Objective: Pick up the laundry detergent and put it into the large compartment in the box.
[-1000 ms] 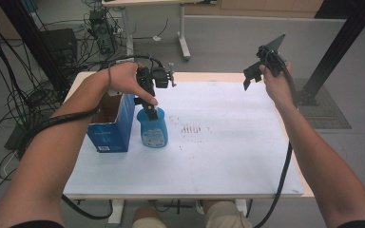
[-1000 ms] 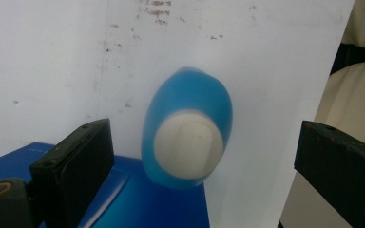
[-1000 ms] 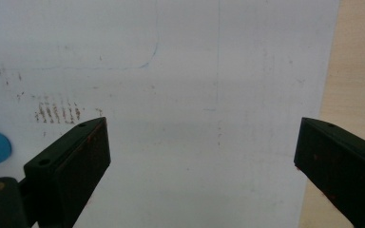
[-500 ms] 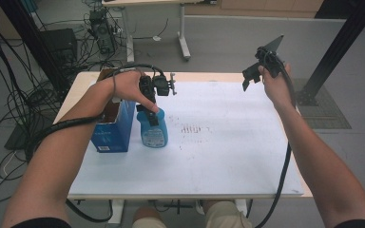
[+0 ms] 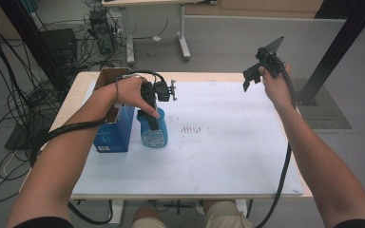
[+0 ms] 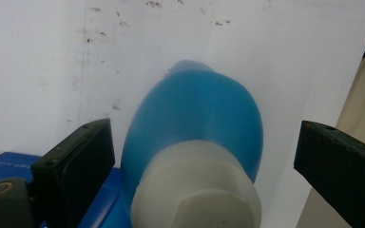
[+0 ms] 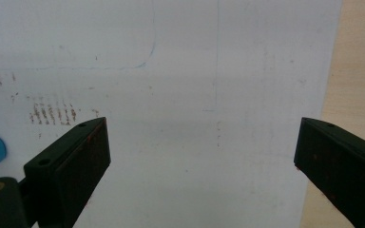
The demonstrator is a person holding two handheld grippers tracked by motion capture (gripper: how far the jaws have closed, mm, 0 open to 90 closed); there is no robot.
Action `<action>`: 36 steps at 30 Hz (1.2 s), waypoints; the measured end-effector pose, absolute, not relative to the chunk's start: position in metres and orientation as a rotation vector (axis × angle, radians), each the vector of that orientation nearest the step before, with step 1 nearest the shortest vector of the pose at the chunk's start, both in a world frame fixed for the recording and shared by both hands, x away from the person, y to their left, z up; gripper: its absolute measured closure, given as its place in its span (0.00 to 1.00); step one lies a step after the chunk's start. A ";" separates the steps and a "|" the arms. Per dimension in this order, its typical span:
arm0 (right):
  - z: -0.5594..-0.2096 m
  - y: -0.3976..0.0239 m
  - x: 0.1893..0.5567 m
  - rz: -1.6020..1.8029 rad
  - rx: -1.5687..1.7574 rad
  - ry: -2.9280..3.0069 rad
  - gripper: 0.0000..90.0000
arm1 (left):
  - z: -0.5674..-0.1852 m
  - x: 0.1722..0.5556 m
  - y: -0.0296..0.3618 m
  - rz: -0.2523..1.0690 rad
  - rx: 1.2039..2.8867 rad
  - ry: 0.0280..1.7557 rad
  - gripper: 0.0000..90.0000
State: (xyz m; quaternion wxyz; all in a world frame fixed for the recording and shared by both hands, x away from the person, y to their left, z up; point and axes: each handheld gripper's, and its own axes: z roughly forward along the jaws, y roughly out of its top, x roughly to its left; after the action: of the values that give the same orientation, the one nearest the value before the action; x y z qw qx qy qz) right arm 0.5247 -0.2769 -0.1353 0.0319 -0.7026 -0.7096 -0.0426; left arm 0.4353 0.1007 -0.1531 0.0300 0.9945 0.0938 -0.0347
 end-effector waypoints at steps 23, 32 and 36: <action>-0.136 -0.278 0.524 -0.135 -2.160 -2.185 0.05 | -0.165 0.429 0.094 -0.072 3.099 0.274 0.08; -0.137 -0.277 0.525 -0.133 -2.162 -2.182 0.05 | -0.166 0.427 0.096 -0.056 3.087 0.272 0.08; -0.137 -0.274 0.526 -0.131 -2.153 -2.188 0.05 | -0.165 0.426 0.097 -0.049 3.086 0.271 0.08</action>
State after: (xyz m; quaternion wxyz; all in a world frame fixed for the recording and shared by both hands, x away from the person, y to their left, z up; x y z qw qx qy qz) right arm 0.5257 -0.2743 -0.1374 0.0345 -0.7003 -0.7118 -0.0425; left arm 0.4261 0.0968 -0.1650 0.0218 0.9958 0.0875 -0.0157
